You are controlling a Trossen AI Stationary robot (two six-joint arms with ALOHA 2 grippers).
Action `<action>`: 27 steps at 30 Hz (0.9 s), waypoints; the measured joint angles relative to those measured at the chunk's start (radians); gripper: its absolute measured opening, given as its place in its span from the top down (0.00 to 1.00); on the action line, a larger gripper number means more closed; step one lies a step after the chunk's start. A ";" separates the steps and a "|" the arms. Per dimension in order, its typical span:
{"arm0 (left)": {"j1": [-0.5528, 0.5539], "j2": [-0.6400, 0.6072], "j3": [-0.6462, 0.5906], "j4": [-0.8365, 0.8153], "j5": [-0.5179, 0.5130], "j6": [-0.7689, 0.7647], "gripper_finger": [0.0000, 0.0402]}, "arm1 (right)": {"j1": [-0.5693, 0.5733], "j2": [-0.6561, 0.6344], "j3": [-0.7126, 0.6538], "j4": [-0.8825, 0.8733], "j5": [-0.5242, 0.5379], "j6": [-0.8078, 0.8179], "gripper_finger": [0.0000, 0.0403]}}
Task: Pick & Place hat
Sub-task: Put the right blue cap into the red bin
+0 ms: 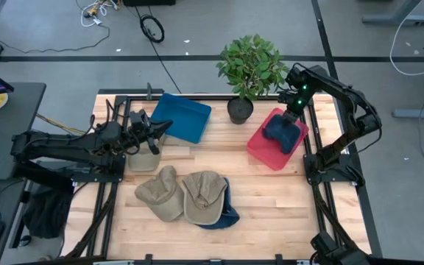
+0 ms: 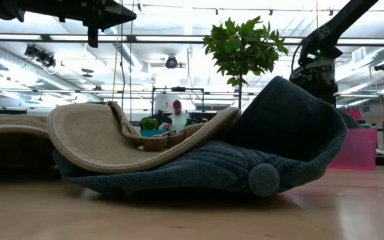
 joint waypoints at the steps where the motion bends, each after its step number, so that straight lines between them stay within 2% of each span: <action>1: 0.000 0.000 0.000 0.000 0.000 0.000 0.98 | 0.000 0.000 0.000 -0.011 -0.032 -0.009 0.98; 9: 0.000 0.000 0.000 0.000 0.000 -0.005 0.98 | 0.000 0.001 -0.001 -0.049 -0.152 -0.028 0.98; 16: 0.000 0.000 0.000 0.000 0.000 -0.006 0.98 | 0.000 0.001 -0.001 -0.026 -0.115 -0.002 0.97; 21: 0.000 0.000 0.000 0.000 0.000 -0.006 0.98 | 0.000 0.001 -0.001 0.017 -0.068 0.052 0.89; 27: 0.000 0.000 0.000 0.000 0.000 -0.006 0.98 | 0.006 0.001 -0.001 0.050 -0.017 0.060 0.73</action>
